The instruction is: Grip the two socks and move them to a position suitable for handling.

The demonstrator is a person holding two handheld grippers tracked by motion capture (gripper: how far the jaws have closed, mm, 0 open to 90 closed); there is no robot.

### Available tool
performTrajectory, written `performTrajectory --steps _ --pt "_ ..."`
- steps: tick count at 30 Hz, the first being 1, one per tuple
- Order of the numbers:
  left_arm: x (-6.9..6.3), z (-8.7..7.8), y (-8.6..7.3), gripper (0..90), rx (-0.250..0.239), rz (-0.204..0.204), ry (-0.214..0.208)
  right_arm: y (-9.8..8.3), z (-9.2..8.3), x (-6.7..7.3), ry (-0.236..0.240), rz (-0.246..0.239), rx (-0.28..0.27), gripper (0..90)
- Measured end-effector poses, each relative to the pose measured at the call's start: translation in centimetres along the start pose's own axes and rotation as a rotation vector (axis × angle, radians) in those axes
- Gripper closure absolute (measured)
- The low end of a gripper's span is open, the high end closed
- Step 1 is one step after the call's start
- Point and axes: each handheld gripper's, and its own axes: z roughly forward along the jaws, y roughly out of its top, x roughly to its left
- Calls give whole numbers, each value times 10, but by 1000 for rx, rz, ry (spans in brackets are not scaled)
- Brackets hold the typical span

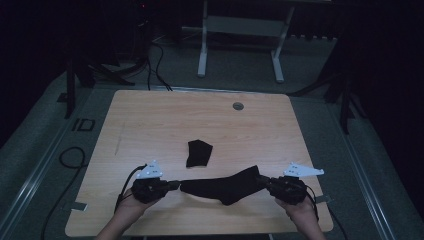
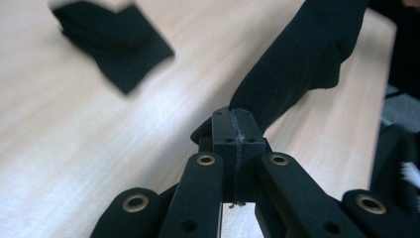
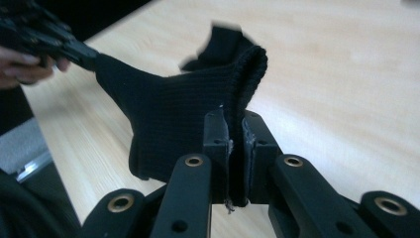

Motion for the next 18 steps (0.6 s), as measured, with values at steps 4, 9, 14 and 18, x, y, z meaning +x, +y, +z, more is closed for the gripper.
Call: performTrajectory --steps 4,9,14,18 --pt "5 23 2 900 49 -39 4 -17 16 -12 -52 25 62 827" --pt "10 35 4 898 50 -40 44 -26 26 -27 -87 55 96 825" --pt "14 42 4 895 55 -52 51 -30 30 -30 -108 61 111 820" --pt "14 42 2 853 58 -60 63 -33 30 -32 -122 69 111 779"
